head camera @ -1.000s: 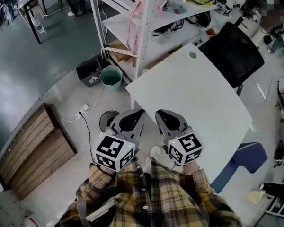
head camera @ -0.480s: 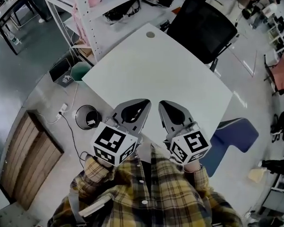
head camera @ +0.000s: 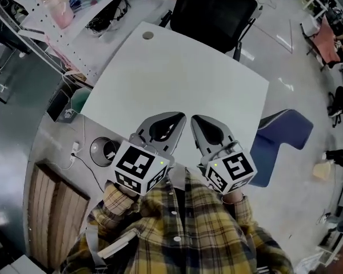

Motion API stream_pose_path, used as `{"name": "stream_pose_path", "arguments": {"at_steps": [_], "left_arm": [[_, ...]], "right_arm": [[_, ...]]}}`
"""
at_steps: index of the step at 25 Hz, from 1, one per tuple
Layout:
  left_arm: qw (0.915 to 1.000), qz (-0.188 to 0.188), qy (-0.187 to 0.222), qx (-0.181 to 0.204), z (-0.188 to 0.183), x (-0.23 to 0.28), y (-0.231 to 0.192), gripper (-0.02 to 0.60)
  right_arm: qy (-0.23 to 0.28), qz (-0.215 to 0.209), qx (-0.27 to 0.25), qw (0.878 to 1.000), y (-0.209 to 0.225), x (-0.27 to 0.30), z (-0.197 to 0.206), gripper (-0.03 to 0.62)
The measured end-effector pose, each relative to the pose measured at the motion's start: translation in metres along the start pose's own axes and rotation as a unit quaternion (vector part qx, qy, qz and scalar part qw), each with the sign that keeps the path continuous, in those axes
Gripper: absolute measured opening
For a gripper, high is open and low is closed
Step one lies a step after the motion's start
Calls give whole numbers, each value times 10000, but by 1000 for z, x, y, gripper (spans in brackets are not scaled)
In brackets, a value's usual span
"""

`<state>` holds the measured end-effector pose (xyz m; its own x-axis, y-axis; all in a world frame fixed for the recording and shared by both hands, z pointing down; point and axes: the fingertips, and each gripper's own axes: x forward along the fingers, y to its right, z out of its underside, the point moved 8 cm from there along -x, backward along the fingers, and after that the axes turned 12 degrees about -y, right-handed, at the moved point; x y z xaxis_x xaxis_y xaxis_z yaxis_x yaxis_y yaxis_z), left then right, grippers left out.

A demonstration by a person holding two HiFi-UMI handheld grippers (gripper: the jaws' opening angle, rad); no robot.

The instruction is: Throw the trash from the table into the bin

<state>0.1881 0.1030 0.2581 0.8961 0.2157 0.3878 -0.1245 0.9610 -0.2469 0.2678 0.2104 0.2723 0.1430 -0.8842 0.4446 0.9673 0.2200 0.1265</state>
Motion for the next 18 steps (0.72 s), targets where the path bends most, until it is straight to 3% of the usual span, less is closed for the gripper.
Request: {"name": "stream_pose_path", "arguments": {"at_steps": [18], "left_arm": [[9968,675,-196,384,-9,23,-22,8]], "right_arm": [[-194,284,145,9993,7,-3,6,-2]]}}
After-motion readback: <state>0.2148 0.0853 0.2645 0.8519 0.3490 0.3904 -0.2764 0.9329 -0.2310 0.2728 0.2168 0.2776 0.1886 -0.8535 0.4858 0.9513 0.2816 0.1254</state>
